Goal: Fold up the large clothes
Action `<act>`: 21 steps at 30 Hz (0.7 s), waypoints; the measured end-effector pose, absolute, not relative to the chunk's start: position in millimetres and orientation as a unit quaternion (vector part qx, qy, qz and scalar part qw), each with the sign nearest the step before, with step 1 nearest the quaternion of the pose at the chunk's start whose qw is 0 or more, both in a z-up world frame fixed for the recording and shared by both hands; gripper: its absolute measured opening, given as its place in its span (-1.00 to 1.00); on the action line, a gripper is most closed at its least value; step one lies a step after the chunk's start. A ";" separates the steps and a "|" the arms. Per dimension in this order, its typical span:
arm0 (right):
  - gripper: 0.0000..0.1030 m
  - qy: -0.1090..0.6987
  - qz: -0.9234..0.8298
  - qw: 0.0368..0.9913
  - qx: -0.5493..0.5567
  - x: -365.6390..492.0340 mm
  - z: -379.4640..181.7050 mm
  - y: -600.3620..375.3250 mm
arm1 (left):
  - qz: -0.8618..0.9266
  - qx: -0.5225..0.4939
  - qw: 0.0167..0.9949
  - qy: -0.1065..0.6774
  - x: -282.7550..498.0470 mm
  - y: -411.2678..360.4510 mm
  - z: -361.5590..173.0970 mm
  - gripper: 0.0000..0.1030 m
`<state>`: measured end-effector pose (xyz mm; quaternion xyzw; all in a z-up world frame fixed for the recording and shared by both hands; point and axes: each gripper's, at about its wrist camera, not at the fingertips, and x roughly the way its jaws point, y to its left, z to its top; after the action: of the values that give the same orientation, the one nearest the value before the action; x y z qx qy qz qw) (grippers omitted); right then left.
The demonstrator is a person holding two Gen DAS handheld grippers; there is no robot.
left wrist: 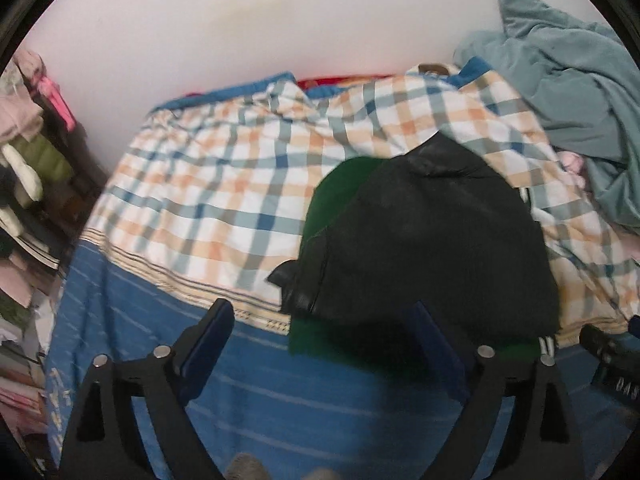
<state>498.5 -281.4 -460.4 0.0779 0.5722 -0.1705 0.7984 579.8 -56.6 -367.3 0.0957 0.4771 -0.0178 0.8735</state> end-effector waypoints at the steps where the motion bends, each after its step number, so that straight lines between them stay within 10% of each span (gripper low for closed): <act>1: 0.82 0.567 -0.177 0.801 0.075 480.8 -448.6 -276.0 | -0.020 0.094 0.873 0.478 573.8 -53.9 -358.6 0.87; 21: 0.88 0.460 -0.185 0.865 0.072 162.1 -101.0 -180.6 | -0.056 0.076 0.904 0.416 336.8 5.4 -84.7 0.88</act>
<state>162.1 -180.6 -101.0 0.0722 0.4602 -0.1845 0.8654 336.8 5.4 -84.7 0.0764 0.4161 -0.0561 0.9044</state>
